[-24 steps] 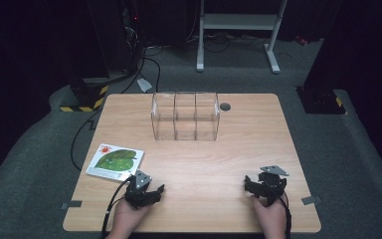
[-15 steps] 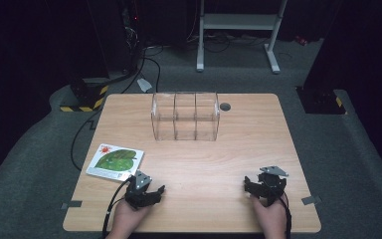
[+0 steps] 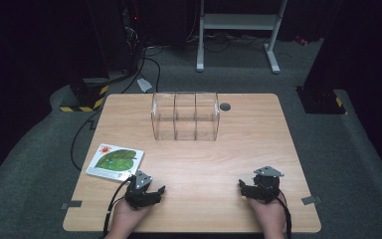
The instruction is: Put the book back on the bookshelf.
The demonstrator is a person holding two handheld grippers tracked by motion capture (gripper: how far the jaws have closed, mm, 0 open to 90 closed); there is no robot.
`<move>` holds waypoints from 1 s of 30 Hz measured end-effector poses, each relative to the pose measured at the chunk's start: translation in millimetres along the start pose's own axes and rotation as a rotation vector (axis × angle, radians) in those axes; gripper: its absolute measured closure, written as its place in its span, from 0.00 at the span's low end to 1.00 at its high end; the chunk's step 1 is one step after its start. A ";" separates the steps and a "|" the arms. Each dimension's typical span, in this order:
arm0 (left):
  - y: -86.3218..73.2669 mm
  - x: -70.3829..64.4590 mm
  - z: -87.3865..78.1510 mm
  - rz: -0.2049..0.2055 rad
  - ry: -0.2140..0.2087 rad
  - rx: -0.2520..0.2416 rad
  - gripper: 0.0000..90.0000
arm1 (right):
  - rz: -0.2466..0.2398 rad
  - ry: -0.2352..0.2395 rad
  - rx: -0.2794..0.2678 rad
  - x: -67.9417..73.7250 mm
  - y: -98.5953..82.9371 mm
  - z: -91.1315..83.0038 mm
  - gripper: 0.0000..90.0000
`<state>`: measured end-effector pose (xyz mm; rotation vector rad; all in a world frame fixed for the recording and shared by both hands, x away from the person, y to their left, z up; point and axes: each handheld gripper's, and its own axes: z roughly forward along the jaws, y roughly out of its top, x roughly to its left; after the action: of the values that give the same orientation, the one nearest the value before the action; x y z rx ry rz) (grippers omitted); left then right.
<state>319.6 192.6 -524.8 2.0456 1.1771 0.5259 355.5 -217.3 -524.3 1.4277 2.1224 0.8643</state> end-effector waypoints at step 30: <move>-8.6 96.9 -41.6 -0.129 0.168 -0.053 0.48 | -0.067 0.073 -0.021 30.4 -0.7 -6.4 0.19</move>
<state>336.6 294.8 -503.5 1.8949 1.3685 0.6689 339.5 -190.9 -520.7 1.3259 2.1953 0.9235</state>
